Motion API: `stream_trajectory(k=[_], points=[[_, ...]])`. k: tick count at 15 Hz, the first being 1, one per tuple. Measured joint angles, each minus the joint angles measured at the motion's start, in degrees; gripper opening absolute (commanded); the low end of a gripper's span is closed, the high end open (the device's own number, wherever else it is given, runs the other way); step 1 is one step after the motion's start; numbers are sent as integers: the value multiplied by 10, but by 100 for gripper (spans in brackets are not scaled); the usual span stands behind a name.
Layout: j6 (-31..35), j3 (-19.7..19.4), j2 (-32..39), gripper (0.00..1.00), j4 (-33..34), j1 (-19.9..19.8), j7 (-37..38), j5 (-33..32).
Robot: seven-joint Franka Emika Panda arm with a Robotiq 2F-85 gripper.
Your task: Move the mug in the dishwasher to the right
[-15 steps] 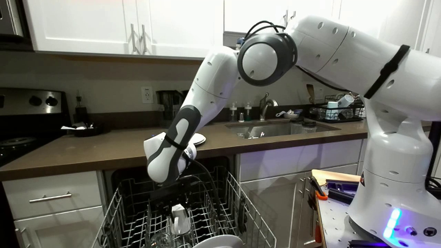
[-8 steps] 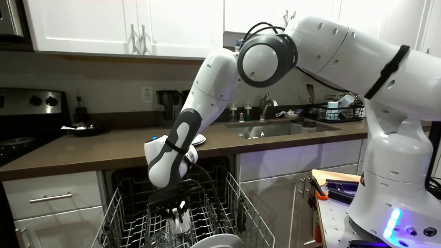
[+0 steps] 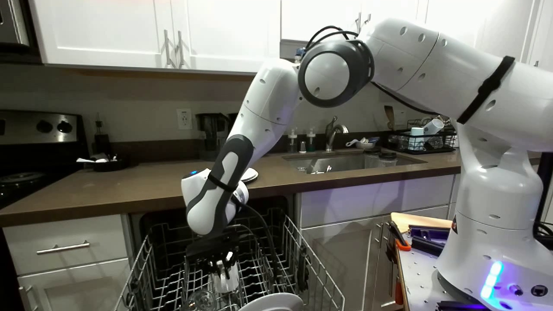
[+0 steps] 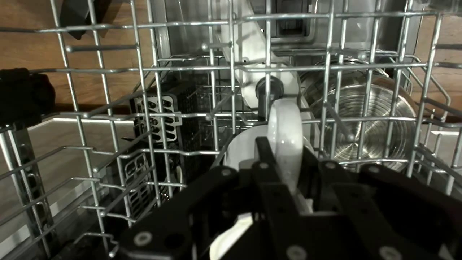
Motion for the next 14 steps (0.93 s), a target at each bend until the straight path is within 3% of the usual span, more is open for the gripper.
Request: stream_trajectory(k=[6,14], points=[[-14,-23,-58,9,-56,42,6,-21],[-111,-38,-180,9,-154,83,46,-82]])
